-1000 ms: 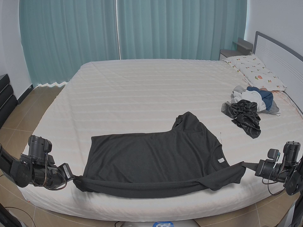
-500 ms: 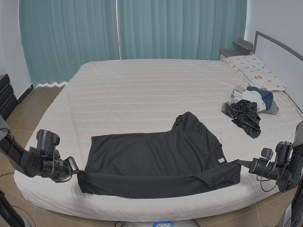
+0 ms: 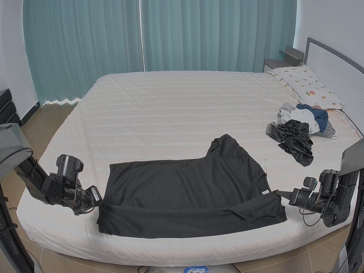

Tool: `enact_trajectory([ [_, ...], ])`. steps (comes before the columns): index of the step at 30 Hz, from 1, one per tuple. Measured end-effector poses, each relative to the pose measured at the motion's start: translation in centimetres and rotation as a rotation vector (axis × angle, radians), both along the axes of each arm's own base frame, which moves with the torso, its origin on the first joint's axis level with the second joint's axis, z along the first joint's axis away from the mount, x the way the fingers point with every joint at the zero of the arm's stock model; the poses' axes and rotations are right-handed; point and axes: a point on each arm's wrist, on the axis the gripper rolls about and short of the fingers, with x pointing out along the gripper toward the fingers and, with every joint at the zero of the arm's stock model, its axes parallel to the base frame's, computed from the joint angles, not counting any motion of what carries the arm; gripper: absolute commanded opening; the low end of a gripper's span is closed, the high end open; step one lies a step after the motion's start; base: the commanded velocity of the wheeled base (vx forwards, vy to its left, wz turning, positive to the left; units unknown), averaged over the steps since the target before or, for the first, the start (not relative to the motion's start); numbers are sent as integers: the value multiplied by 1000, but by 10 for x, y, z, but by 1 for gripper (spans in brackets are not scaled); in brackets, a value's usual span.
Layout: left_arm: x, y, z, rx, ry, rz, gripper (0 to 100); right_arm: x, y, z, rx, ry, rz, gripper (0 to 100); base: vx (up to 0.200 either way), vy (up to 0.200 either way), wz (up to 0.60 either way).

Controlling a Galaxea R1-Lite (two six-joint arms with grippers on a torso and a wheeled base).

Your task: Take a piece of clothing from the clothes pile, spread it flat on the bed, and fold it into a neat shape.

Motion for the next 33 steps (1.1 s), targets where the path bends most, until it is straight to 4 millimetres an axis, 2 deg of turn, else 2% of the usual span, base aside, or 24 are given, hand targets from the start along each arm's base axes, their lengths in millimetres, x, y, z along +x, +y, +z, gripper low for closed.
enact_trajectory([
  [10, 20, 0, -24, 32, -13, 18, 0, 15, -1, -17, 2, 7, 0, 0, 0, 0, 0],
  [18, 27, 0, -41, 53, 13, 31, 0, 23, -1, -29, -13, 19, -26, 0, 0, 0, 0],
  [23, 28, 0, -44, 55, 21, 31, 0, 23, -1, -34, -12, 31, -25, 0, 0, 0, 0],
  [24, 28, 0, -45, 54, 22, 31, 0, 23, -1, -35, -12, 34, -25, 100, 0, 0, 0],
  [25, 28, 0, -45, 54, 23, 31, 100, 23, -1, -36, -12, 37, -25, 100, 0, 0, 0],
  [33, 28, 0, -46, 50, 16, 37, 100, 23, -1, -39, -6, 51, -26, 100, 0, 0, 0],
])
